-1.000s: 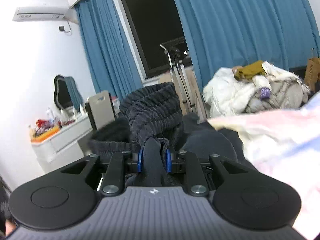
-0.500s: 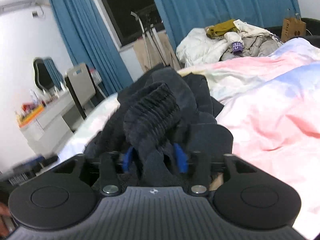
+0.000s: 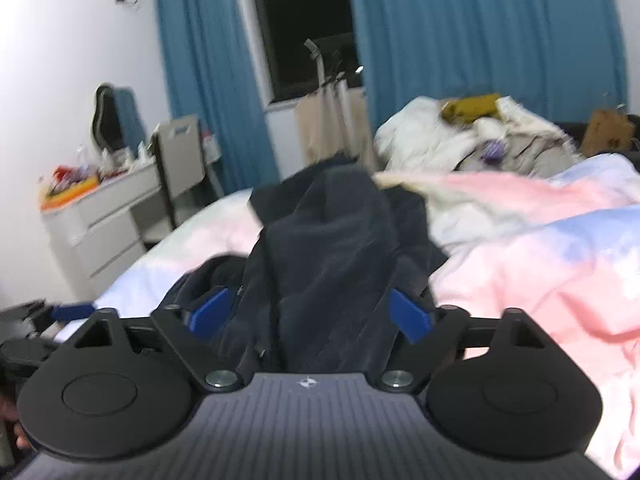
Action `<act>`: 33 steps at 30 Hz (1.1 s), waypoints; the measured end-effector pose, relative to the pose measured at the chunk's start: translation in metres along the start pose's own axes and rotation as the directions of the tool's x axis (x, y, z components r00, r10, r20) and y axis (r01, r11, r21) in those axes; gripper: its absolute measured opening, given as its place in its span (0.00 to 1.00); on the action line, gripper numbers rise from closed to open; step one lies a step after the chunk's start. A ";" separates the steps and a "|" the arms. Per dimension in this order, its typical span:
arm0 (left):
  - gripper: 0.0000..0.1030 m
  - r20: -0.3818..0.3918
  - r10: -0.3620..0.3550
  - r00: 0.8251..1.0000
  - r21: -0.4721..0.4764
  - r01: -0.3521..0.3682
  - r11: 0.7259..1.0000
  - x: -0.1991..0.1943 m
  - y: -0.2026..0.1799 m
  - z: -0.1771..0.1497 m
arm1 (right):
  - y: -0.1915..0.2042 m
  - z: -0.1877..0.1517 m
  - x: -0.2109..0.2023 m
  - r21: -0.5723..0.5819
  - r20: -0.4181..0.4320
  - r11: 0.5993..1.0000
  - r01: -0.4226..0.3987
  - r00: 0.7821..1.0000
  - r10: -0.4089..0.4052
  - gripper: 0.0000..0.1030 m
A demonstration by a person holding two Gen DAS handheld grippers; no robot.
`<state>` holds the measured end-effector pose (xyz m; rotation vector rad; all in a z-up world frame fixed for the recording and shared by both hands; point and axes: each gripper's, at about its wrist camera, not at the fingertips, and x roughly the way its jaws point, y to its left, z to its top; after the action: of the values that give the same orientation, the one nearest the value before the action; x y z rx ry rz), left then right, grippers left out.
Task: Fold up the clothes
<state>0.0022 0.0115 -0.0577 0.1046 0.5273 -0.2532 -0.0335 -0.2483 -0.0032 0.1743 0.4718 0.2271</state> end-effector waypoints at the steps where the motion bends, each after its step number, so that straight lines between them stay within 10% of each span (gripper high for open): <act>1: 0.99 -0.004 -0.002 1.000 -0.004 0.002 1.000 0.002 0.001 0.000 | 0.000 0.001 0.000 -0.003 0.004 1.000 -0.008 1.000 0.008 0.82; 12: 0.99 -0.042 0.010 0.999 -0.056 -0.013 0.998 0.008 0.012 0.005 | 0.046 -0.021 0.009 -0.343 -0.226 0.934 -0.097 0.974 0.018 0.79; 22: 0.99 -0.021 0.027 0.999 -0.064 -0.028 0.998 0.001 0.018 0.007 | 0.092 -0.055 0.018 -0.599 -0.447 0.778 -0.189 0.885 -0.129 0.88; 26: 0.99 -0.017 0.045 0.999 -0.069 -0.046 0.997 -0.004 0.022 0.006 | 0.102 -0.075 0.026 -0.732 -0.464 0.652 -0.198 0.845 -0.266 0.88; 29: 0.99 -0.019 0.038 0.999 -0.073 -0.039 0.997 -0.006 0.024 0.004 | 0.094 -0.091 0.029 -0.863 -0.345 0.495 -0.103 0.836 -0.426 0.72; 33: 0.99 0.006 0.002 1.000 -0.063 -0.002 0.998 -0.010 0.020 0.004 | 0.075 -0.072 0.019 -0.810 -0.275 0.586 0.016 0.873 -0.403 0.16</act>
<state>0.0012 0.0320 -0.0486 0.0435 0.5289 -0.2344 -0.0638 -0.1629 -0.0586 -0.8503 0.7951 0.2145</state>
